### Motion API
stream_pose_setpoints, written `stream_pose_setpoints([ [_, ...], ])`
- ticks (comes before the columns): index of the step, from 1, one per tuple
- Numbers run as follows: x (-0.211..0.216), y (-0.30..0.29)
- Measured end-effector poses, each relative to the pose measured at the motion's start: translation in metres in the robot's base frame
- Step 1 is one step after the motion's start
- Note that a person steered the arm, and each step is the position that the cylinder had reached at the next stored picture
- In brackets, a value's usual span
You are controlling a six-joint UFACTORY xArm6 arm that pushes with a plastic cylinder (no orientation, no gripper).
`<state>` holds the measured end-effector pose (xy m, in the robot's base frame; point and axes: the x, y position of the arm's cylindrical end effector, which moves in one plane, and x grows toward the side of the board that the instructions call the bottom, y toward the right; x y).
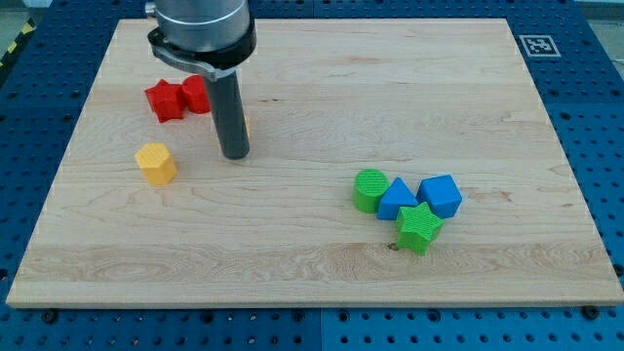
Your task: Move the yellow hexagon below red circle
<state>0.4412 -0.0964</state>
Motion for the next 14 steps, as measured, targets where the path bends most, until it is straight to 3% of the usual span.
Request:
stream_pose_setpoints([
  [3,-0.027,0.001],
  [5,0.072,0.031],
  [6,0.085,-0.04],
  [7,0.078,-0.103],
  [8,0.076,-0.105],
  [11,0.026,-0.086],
  [14,0.015,-0.037],
])
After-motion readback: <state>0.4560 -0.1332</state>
